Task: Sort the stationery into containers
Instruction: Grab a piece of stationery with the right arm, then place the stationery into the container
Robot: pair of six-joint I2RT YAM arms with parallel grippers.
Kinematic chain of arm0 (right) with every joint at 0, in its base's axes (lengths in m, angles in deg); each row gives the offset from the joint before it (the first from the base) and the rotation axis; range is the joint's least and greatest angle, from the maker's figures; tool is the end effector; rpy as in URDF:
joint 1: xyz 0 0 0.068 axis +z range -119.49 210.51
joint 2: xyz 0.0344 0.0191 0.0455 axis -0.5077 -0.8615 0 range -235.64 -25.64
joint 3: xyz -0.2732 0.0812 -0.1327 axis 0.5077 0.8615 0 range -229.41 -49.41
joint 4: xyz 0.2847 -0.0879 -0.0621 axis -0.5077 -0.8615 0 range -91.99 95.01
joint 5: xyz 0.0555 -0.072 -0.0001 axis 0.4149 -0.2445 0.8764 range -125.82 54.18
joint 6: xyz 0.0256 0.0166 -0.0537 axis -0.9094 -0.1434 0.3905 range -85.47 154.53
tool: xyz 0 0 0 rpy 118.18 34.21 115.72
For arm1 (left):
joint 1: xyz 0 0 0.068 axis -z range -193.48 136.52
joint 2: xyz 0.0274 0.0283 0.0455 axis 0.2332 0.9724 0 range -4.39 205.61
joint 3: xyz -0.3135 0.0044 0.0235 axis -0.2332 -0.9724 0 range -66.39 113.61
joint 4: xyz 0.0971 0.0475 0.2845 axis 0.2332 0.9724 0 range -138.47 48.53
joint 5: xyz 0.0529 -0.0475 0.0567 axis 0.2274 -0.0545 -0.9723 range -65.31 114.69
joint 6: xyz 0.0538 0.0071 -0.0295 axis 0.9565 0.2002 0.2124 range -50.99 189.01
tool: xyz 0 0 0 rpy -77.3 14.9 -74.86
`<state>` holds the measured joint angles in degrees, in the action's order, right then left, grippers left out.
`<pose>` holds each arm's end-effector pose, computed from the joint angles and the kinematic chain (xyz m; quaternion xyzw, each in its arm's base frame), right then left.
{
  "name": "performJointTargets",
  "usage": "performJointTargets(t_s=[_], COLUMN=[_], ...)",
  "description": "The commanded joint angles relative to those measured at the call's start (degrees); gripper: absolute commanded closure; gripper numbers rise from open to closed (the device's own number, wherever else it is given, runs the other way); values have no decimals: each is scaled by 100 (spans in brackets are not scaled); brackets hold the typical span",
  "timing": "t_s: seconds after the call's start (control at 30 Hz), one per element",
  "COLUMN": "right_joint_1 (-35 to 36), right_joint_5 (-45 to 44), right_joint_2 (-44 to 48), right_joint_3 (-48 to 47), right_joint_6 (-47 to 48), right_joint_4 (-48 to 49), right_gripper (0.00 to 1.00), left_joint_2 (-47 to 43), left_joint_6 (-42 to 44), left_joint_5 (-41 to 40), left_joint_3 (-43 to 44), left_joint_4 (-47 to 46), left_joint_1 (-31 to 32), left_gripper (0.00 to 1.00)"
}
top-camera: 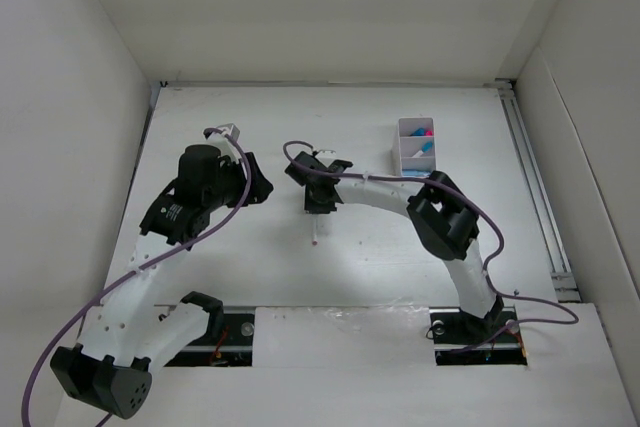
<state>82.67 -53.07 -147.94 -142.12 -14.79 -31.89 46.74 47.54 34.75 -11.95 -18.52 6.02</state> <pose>0.3257 0.3970 0.1729 0.0066 0.9684 0.0630 0.2411 0.2057 -0.0815 0.3752 0.0315 0.8484 -0.2530 0.4639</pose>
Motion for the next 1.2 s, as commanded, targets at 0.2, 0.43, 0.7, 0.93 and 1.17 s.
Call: performJointTargets(t_s=[0.2,0.43,0.7,0.93,1.17], right_joint_1=[-144,-1505,-3167,-3248,-3133], right_joint_5=[-339,-1330,-2879,-3881,-4312], right_joint_2=[381,2007,2913,2695,2273], right_joint_3=[-169,-169,350,350,402], right_joint_6=[195,28,-314,-429,-719], right_joint_4=[-538,-354,315,579,579], right_gripper=[100,100,100,100,100], left_joint_2=[-139,-25,221,450,669], left_joint_6=[-6,-58,-59,-6,47], left_joint_5=[22,478,558,558,558], left_joint_3=[155,41,41,199,252], left_joint_4=[-69,-323,-385,-385,-385], left_joint_1=[18,18,18,18,18], left_gripper=[49,49,49,49,49])
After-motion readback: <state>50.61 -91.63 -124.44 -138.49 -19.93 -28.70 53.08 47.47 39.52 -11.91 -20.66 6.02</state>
